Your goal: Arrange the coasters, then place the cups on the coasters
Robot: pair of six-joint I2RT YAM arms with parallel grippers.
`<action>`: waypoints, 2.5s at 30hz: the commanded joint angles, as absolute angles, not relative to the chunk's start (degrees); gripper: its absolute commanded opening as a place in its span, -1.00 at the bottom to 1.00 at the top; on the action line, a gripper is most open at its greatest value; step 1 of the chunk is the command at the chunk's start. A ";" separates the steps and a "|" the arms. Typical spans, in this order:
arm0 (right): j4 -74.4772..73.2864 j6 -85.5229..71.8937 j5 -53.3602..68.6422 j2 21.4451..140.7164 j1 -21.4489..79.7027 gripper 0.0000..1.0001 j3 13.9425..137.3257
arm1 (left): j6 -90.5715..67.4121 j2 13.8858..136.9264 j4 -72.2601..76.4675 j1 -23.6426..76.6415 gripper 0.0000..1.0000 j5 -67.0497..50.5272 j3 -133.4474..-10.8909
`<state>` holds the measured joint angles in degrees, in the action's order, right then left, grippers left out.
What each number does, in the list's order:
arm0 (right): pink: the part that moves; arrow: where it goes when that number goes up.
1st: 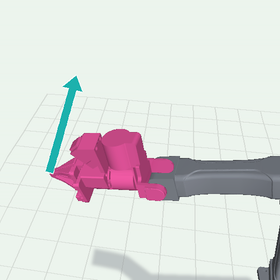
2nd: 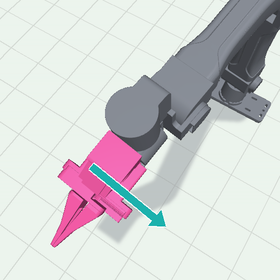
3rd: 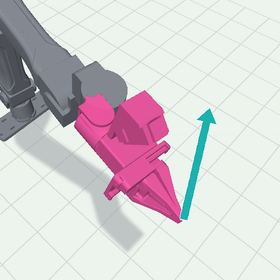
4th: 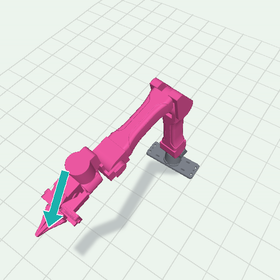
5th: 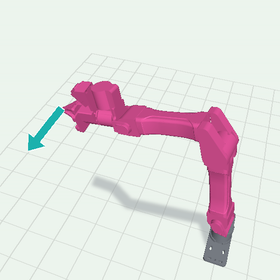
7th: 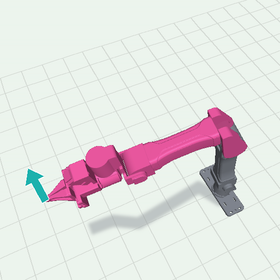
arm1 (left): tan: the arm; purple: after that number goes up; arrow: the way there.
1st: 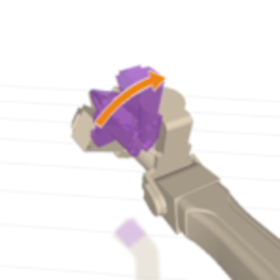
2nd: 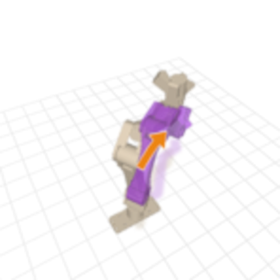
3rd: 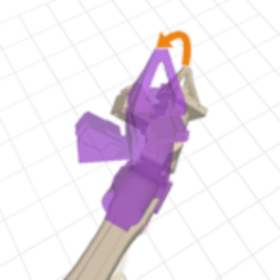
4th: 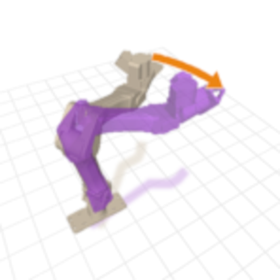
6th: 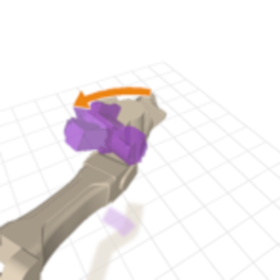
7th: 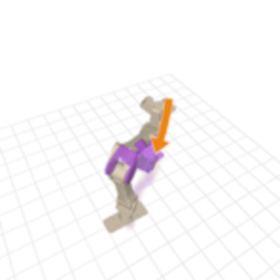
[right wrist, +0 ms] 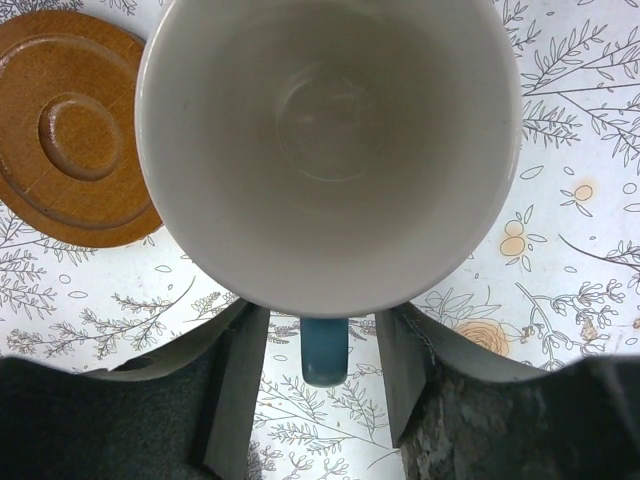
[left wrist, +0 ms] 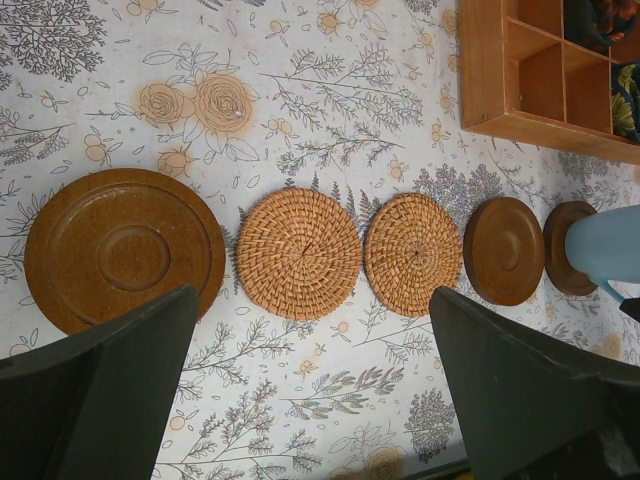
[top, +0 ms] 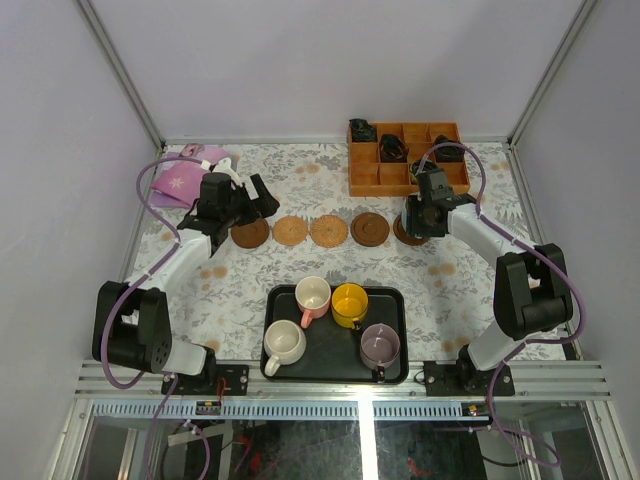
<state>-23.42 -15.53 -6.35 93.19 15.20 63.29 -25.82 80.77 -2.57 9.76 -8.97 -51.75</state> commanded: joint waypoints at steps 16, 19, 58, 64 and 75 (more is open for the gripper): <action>-28.32 -19.70 -4.23 81.83 15.22 0.63 65.16 | -24.47 80.14 -0.24 9.92 1.00 -8.96 -52.92; -30.17 -20.80 -4.22 77.32 16.22 0.65 64.27 | -23.97 80.37 -0.96 9.93 1.00 -9.04 -53.38; -29.84 -27.73 6.58 69.53 53.10 0.76 49.23 | -23.38 72.60 -5.17 11.70 1.00 -9.29 -47.69; -28.75 -28.75 7.86 71.00 54.72 0.68 48.14 | -23.83 70.18 -5.49 11.92 1.00 -8.85 -45.22; -31.08 -29.74 5.40 76.84 57.82 0.35 49.02 | -24.78 67.02 -5.23 12.02 1.00 -9.53 -42.01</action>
<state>-30.44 -29.19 6.66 75.37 56.99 48.07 -24.03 68.49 -6.28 11.64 -9.80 -42.59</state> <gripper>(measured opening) 0.718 0.997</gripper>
